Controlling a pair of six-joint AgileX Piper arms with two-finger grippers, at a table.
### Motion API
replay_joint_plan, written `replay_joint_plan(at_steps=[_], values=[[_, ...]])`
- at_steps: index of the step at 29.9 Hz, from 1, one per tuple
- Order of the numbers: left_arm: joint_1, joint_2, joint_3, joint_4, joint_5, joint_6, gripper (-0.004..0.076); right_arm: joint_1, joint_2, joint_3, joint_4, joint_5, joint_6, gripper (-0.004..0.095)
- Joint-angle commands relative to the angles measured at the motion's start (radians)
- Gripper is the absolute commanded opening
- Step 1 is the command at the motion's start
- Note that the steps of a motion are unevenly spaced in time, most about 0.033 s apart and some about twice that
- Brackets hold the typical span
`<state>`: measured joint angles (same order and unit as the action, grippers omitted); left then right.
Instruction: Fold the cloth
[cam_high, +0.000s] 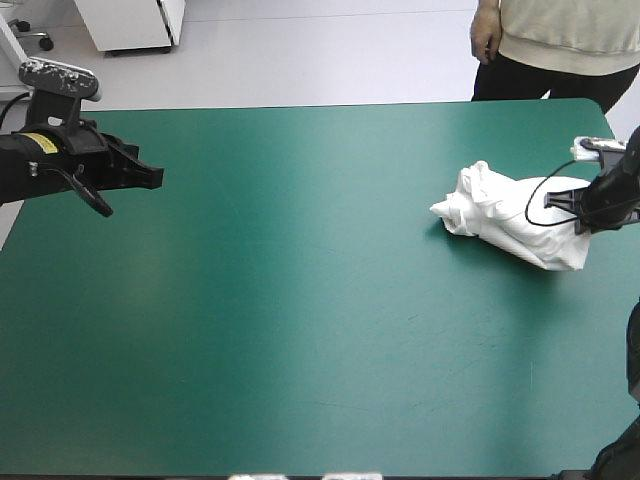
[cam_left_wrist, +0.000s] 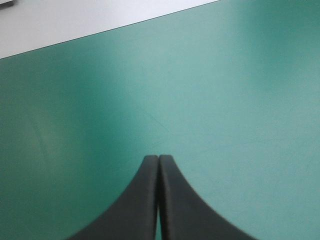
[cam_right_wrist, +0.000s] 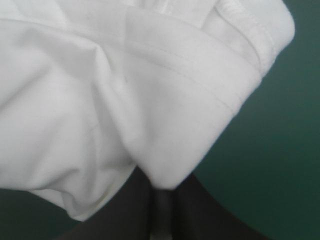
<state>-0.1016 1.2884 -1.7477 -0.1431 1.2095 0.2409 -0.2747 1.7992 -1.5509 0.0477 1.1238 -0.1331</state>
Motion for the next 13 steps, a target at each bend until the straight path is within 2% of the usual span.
replay_joint_plan(at_steps=[1, 4, 6, 8, 11, 13], values=[[-0.001, -0.026, -0.026, -0.020, -0.061, -0.005, -0.0009, -0.015, -0.054, 0.064, -0.048, -0.056, 0.001, 0.0002], [-0.001, -0.026, -0.026, -0.020, -0.058, -0.005, -0.0009, -0.015, -0.056, 0.108, -0.084, -0.070, 0.004, 0.0045], [-0.001, -0.026, -0.026, -0.020, -0.055, -0.005, -0.0009, -0.015, -0.064, 0.110, -0.115, -0.072, 0.025, 0.0157], [-0.001, -0.026, -0.026, -0.018, -0.051, -0.005, -0.0009, -0.015, -0.086, 0.107, -0.120, -0.070, 0.035, 0.0322], [-0.001, -0.026, -0.026, -0.018, -0.049, -0.005, -0.0009, -0.015, -0.141, 0.107, -0.106, -0.043, 0.059, 0.0562], [-0.001, -0.026, -0.026, -0.020, -0.054, -0.005, -0.0009, -0.015, -0.189, 0.107, -0.070, -0.010, 0.059, 0.0665]])
